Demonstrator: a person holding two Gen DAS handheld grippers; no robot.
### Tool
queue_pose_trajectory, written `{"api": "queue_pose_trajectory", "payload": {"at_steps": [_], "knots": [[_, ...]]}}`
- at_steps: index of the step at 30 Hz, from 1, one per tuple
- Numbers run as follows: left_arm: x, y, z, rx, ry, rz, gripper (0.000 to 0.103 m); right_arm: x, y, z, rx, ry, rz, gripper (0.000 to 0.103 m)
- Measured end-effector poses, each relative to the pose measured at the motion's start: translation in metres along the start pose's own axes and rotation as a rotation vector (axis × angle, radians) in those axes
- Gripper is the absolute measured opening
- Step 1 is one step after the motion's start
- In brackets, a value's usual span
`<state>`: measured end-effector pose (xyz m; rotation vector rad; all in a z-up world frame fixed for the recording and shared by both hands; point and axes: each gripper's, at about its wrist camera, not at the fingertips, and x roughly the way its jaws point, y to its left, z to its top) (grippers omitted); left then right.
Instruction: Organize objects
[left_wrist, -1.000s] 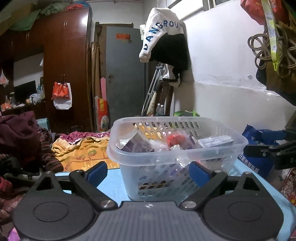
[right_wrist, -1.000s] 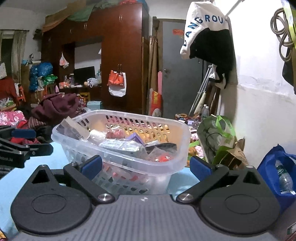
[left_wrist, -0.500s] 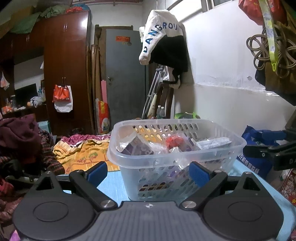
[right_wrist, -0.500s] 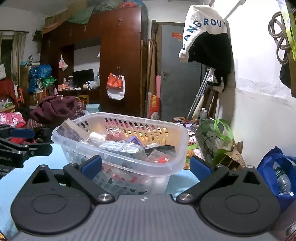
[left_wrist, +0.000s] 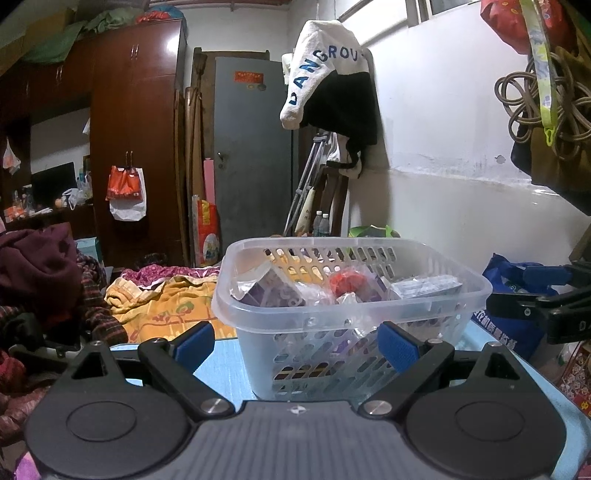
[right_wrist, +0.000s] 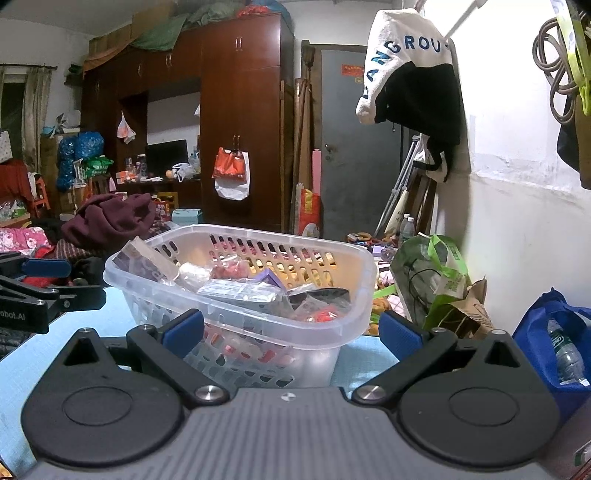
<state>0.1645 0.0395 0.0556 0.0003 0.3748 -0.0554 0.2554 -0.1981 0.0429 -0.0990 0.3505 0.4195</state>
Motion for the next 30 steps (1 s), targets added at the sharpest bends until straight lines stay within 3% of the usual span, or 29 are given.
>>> {"api": "queue_pose_trajectory", "payload": {"at_steps": [30], "knots": [[0.0037,-0.0063,-0.0049,0.006,0.015,-0.005,0.097,-0.0028,0.001,0.0003,-0.008,-0.005,-0.007,0.103]]}}
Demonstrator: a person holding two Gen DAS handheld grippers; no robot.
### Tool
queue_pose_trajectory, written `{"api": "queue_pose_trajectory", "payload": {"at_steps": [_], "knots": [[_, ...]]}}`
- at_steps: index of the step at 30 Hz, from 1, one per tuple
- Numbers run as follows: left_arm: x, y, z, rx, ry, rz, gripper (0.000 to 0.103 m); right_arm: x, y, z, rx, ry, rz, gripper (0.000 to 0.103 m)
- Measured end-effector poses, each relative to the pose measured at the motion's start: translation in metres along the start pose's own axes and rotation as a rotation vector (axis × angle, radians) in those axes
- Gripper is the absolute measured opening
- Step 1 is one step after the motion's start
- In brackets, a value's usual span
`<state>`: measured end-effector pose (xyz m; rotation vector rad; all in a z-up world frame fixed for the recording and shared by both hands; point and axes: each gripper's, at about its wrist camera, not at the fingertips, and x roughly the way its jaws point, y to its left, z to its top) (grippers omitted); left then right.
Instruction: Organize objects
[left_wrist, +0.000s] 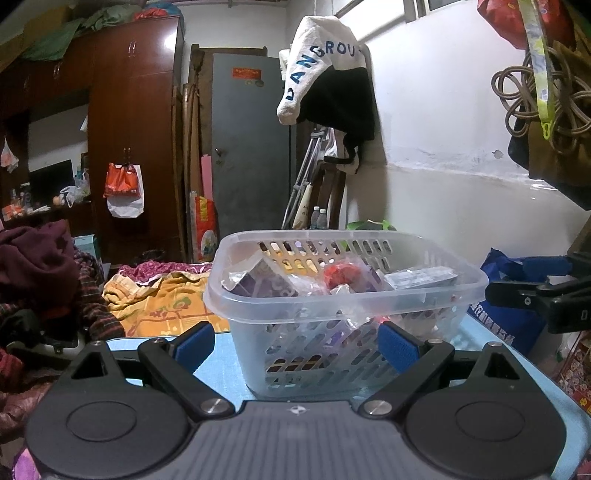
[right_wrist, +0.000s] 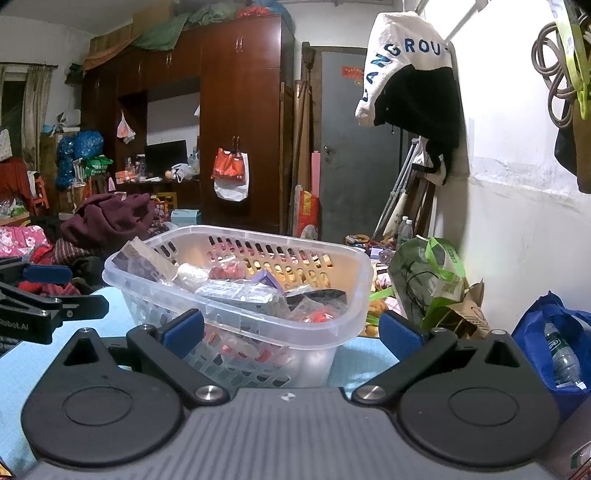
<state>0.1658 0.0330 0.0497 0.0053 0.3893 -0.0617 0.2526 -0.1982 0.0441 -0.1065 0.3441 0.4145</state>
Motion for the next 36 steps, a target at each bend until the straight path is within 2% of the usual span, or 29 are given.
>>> {"api": "queue_pose_trajectory", "payload": {"at_steps": [36], "knots": [[-0.0001,-0.0027,-0.0029,-0.011,0.009,-0.013,0.097,-0.0029,0.0026,-0.0055,0.01,0.006,-0.001,0.103]]}}
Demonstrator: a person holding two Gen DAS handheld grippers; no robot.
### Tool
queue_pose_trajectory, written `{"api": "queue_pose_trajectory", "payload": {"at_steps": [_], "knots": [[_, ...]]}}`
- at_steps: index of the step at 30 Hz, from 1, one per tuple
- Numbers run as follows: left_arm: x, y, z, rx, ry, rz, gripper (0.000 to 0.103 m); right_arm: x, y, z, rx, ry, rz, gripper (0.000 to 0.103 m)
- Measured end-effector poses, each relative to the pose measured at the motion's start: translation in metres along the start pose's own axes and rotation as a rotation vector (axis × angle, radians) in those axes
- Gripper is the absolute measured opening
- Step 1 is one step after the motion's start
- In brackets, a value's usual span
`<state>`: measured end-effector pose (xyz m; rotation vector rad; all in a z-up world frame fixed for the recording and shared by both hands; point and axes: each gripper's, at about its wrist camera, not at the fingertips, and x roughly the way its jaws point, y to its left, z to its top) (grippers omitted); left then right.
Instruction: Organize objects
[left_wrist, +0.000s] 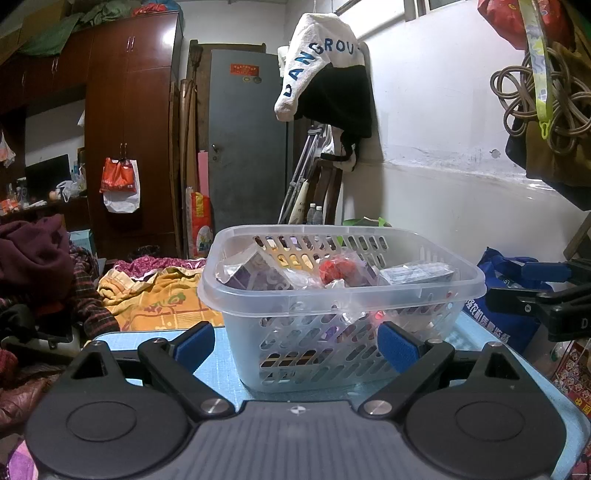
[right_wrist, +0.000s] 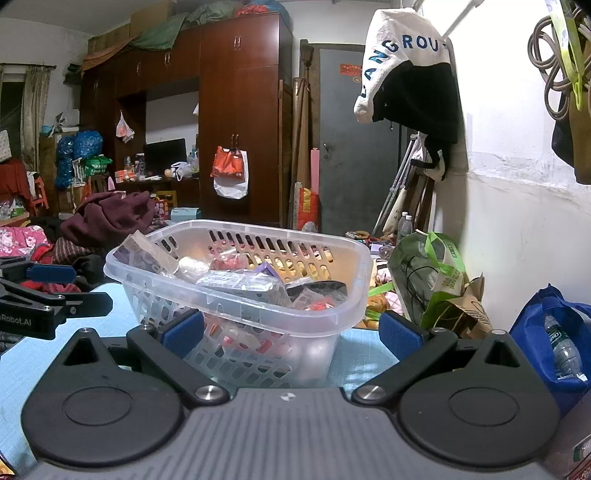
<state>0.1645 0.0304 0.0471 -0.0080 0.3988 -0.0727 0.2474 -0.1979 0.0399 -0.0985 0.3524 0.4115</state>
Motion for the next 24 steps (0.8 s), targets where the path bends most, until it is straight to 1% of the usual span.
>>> {"api": "queue_pose_trajectory", "payload": {"at_steps": [4,6,11,20,24], "knots": [[0.0003,-0.0008,-0.0002,0.001,0.001,-0.004,0.097,0.0004,-0.0003,-0.0007,-0.001,0.003,0.0,0.103],[-0.002,-0.0007,-0.0012,-0.001,-0.017,-0.014,0.097,0.0005,-0.0007,-0.0016,-0.001,0.005,0.001,0.103],[-0.0052,-0.0017,0.0001,-0.007,-0.045,0.01,0.096,0.0015,-0.0009,-0.0033,-0.002,0.01,-0.001,0.103],[-0.0004,-0.0035,-0.0003,0.0,-0.034,0.047,0.096,0.002,-0.0003,-0.0028,-0.004,0.005,0.003,0.103],[-0.0008,-0.0014,-0.0004,-0.005,-0.032,0.037,0.096,0.0019,-0.0009,-0.003,-0.001,0.004,0.004,0.103]]}}
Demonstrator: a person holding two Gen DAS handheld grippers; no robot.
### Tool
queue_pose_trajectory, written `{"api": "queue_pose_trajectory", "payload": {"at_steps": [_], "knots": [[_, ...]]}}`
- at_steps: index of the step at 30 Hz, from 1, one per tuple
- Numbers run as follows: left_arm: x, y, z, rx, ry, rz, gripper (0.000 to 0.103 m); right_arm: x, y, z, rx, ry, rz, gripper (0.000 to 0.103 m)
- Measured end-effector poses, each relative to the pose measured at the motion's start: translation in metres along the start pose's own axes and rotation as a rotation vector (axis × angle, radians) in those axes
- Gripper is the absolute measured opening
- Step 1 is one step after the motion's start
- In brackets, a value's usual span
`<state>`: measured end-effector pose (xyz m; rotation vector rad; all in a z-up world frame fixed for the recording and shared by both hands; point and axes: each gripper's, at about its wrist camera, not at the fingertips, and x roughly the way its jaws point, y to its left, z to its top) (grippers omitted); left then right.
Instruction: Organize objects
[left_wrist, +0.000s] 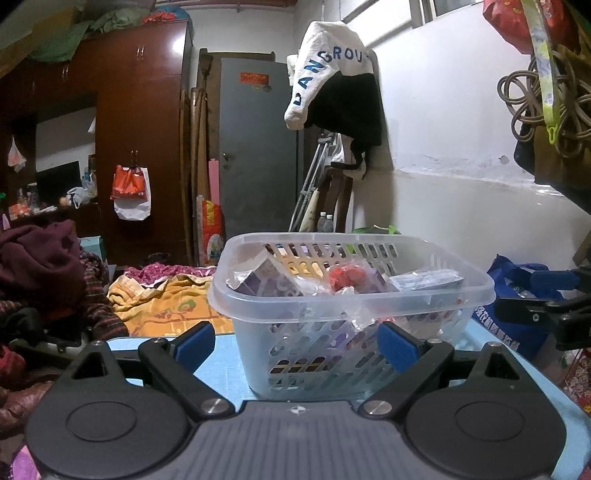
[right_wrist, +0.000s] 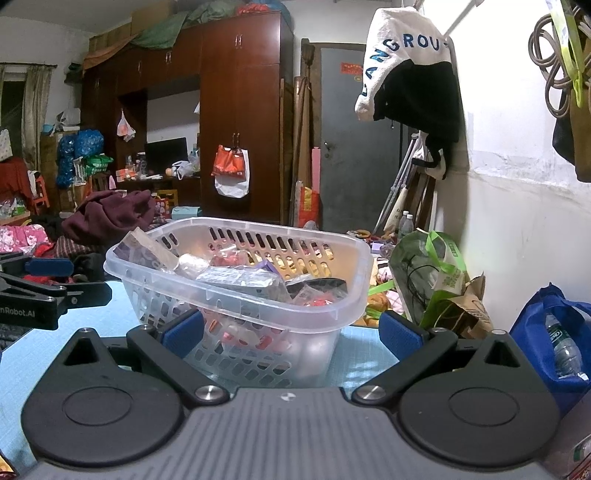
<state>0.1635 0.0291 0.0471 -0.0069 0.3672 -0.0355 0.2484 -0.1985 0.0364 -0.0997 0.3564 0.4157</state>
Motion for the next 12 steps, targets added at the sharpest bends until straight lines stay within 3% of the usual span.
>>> {"api": "queue_pose_trajectory", "payload": {"at_steps": [12], "knots": [[0.0004,-0.0073,-0.0028,0.037,-0.013,-0.034,0.097,-0.0004,-0.0012,-0.0023,0.001,0.004,-0.002,0.103]]}}
